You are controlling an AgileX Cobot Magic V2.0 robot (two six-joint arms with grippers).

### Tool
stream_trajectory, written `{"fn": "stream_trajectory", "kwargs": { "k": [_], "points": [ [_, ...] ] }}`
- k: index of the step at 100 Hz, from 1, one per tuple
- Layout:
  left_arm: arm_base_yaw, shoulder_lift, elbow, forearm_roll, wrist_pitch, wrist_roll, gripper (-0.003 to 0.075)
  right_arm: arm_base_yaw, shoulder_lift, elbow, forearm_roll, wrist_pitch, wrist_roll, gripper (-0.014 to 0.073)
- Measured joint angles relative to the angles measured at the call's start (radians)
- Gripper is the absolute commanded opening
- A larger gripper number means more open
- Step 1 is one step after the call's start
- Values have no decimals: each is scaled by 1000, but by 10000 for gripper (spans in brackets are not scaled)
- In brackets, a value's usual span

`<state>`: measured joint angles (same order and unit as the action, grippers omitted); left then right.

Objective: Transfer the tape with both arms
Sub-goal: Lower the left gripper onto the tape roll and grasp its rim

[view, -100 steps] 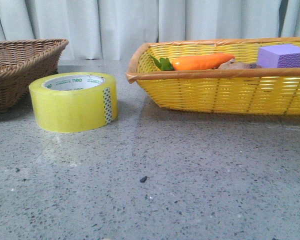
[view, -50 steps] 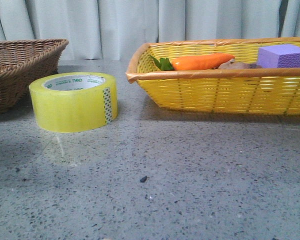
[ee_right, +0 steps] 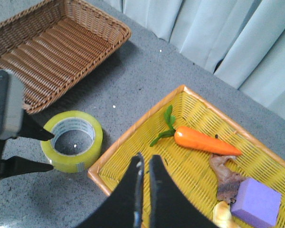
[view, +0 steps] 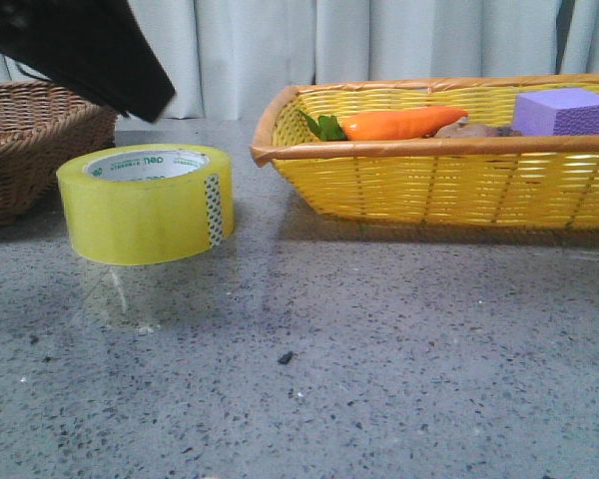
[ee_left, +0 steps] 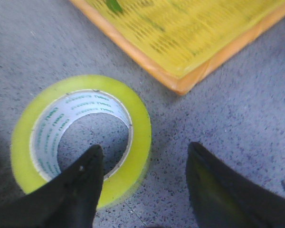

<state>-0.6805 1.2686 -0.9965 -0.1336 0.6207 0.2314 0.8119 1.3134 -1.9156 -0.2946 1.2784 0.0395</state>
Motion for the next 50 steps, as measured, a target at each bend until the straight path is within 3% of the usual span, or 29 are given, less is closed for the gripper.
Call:
{"fn": "stream_trajectory", "kwargs": {
  "k": [50],
  "points": [
    [0, 238, -100, 25, 56, 50, 368, 0, -4, 25, 0, 2, 3, -67]
  ]
}}
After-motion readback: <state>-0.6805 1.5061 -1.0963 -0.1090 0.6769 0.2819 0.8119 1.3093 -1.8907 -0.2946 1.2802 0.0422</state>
